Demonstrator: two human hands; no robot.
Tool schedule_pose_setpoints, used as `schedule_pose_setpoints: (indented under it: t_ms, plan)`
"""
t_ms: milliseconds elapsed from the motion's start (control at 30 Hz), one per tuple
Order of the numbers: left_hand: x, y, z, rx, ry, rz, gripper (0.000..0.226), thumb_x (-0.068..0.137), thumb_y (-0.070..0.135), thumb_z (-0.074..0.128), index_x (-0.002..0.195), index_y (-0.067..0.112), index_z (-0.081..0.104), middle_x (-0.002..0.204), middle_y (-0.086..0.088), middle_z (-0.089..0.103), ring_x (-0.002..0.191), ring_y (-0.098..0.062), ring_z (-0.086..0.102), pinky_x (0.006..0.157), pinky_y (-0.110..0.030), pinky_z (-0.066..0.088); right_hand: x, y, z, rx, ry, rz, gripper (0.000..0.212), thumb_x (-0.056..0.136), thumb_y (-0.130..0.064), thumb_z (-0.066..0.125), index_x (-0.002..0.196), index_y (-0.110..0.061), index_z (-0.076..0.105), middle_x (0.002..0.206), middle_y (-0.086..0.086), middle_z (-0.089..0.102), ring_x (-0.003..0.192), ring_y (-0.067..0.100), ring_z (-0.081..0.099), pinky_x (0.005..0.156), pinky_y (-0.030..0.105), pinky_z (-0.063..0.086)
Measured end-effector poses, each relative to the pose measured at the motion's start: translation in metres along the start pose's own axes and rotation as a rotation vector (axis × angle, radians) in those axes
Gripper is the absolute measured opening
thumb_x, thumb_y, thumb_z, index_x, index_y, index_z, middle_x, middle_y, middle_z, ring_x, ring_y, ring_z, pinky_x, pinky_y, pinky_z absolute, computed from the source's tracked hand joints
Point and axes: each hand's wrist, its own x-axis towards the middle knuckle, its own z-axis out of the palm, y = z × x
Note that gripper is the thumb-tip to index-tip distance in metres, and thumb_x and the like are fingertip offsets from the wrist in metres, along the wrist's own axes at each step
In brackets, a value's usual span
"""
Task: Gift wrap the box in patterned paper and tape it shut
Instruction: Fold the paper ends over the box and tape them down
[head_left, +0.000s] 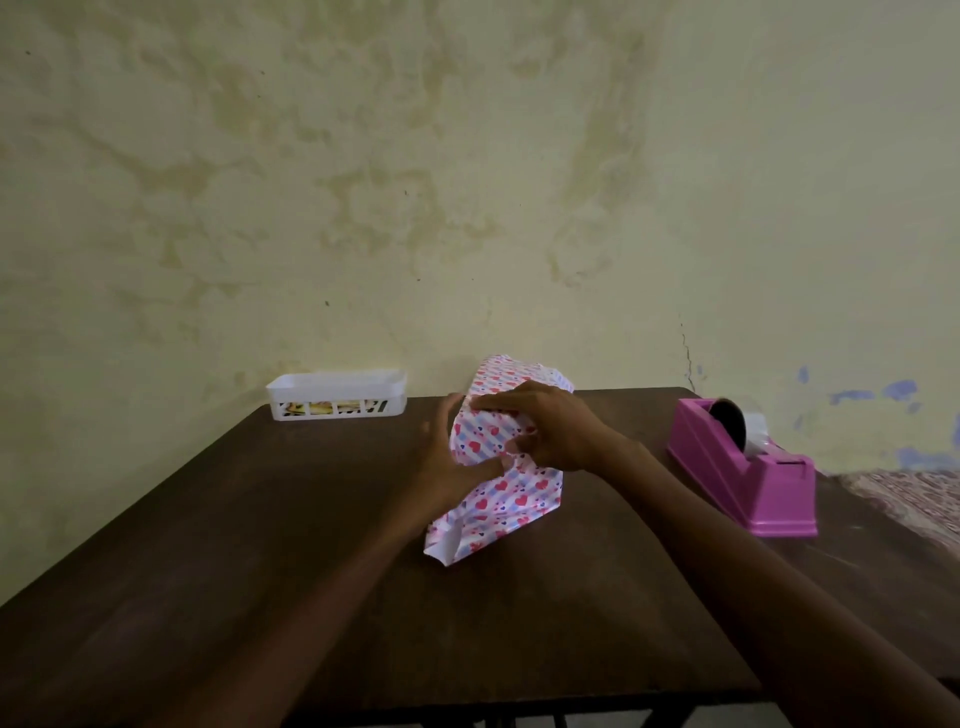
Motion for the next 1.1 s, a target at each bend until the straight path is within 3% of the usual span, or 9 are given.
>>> schedule_pose_setpoints:
  t_ms: [100,167,233,300,433,667,833,967,1100]
  plan:
    - [0.013,-0.008,0.019,0.006,0.045,0.072,0.086,0.073,0.029,0.081,0.142,0.028,0.030,0.124,0.009,0.048,0.124,-0.018,0.050,0.098,-0.029,0.043,-0.005,0.003,0.001,0.099,0.094,0.051,0.058,0.082,-0.023,0.077,0.136,-0.030,0.056,0.135,-0.004,0.060,0.125,0.016,0.053,0.106,0.029,0.040]
    - [0.026,-0.008,0.025,0.227,0.042,-0.017,0.085,0.079,0.039,0.074,0.146,0.024,0.025,0.140,-0.001,0.043,0.133,-0.023,0.040,0.108,-0.034,0.032,-0.011,0.005,0.001,0.154,0.145,0.098,0.057,0.081,-0.024,0.078,0.135,-0.026,0.058,0.136,-0.004,0.060,0.125,0.015,0.053,0.103,0.020,0.035]
    - [0.032,-0.005,0.026,0.439,0.004,-0.164,0.092,0.081,0.051,0.067,0.150,0.020,0.016,0.155,-0.003,0.025,0.141,-0.020,0.027,0.114,-0.031,0.020,-0.019,0.004,0.004,0.113,0.192,0.112,0.059,0.083,-0.030,0.077,0.138,-0.026,0.054,0.140,-0.002,0.056,0.129,0.017,0.049,0.107,0.027,0.039]
    - [0.026,-0.003,0.027,0.389,0.056,-0.118,0.089,0.082,0.046,0.069,0.150,0.020,0.017,0.155,-0.003,0.027,0.141,-0.020,0.029,0.112,-0.029,0.022,-0.024,0.006,0.011,0.020,0.257,0.150,0.066,0.082,-0.040,0.075,0.142,-0.027,0.049,0.148,-0.002,0.048,0.136,0.019,0.041,0.110,0.042,0.040]
    - [0.011,-0.005,0.027,0.093,0.201,0.131,0.082,0.073,0.014,0.081,0.142,0.027,0.038,0.130,0.000,0.056,0.118,-0.019,0.053,0.090,-0.020,0.036,-0.033,0.012,0.023,0.246,0.310,0.436,0.080,0.079,-0.045,0.077,0.147,-0.025,0.039,0.151,0.001,0.044,0.134,0.023,0.046,0.108,0.044,0.043]
    - [0.022,0.006,0.053,0.275,0.161,0.083,0.089,0.076,0.032,0.079,0.148,0.026,0.027,0.150,-0.002,0.037,0.137,-0.021,0.036,0.110,-0.032,0.032,-0.050,0.028,0.025,0.477,0.433,0.579,0.087,0.071,-0.034,0.085,0.145,-0.020,0.041,0.144,0.005,0.052,0.129,0.025,0.053,0.104,0.050,0.047]
    - [0.034,0.011,0.068,0.324,0.091,0.069,0.081,0.082,0.036,0.074,0.147,0.032,0.025,0.153,-0.002,0.031,0.137,-0.020,0.035,0.110,-0.033,0.032,-0.072,0.041,0.006,0.574,0.338,0.564,0.092,0.075,-0.021,0.083,0.150,-0.019,0.030,0.142,0.001,0.052,0.126,0.020,0.055,0.098,0.038,0.051]
    - [0.034,0.015,0.078,0.327,0.086,0.092,0.081,0.082,0.036,0.073,0.147,0.032,0.025,0.153,0.000,0.030,0.138,-0.019,0.034,0.110,-0.033,0.031,-0.094,0.056,-0.022,0.418,0.371,0.455,0.048,0.086,-0.016,0.074,0.131,-0.015,0.057,0.115,-0.004,0.067,0.100,0.006,0.064,0.079,0.012,0.053]
    - [0.033,0.019,0.093,0.291,0.099,0.141,0.080,0.082,0.034,0.073,0.147,0.033,0.026,0.153,-0.003,0.032,0.138,-0.022,0.035,0.110,-0.035,0.033,-0.122,0.075,-0.046,-0.039,0.639,0.626,0.015,0.093,-0.019,0.059,0.091,-0.018,0.074,0.088,0.000,0.074,0.081,0.018,0.066,0.070,0.034,0.055]
